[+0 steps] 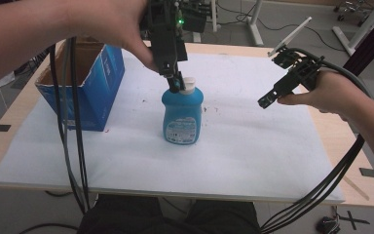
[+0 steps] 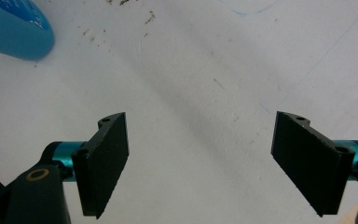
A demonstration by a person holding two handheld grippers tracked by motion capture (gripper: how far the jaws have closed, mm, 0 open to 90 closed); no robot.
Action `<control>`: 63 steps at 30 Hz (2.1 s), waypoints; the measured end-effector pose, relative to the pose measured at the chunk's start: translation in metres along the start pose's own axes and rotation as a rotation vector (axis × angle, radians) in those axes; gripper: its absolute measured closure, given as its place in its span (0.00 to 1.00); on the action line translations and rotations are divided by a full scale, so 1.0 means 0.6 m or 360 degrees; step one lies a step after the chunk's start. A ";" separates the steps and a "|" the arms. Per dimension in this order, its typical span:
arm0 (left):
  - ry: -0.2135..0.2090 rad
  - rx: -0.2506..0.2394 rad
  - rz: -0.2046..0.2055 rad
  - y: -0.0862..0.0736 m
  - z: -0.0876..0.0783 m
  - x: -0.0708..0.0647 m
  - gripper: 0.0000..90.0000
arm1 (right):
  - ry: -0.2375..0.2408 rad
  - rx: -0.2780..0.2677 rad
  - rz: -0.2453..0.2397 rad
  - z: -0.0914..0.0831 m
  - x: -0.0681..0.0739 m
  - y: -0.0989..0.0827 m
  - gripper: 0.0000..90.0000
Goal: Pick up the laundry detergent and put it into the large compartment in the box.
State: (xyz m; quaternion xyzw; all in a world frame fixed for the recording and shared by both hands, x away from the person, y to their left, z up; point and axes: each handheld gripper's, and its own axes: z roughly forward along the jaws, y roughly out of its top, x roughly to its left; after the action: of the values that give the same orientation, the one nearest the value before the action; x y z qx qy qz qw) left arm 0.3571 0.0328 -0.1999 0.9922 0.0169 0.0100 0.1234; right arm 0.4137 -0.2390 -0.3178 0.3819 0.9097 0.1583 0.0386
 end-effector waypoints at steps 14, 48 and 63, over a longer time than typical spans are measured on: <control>0.0002 0.0006 -0.0037 -0.011 0.035 0.018 0.20 | 0.0009 -0.0008 0.0016 0.007 -0.003 -0.002 0.20; -0.0078 0.0072 -0.0039 -0.004 0.121 0.030 0.20 | 0.0023 -0.0037 0.0030 0.010 -0.008 -0.012 0.20; -0.0082 0.0136 -0.0026 -0.003 0.158 0.028 0.20 | 0.0024 -0.0037 0.0025 0.012 -0.007 -0.013 0.20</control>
State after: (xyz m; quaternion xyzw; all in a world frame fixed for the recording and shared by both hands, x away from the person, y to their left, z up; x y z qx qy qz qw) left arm 0.3759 0.0119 -0.2917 0.9963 0.0224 -0.0173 0.0815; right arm 0.4126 -0.2453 -0.3271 0.3874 0.9050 0.1721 0.0348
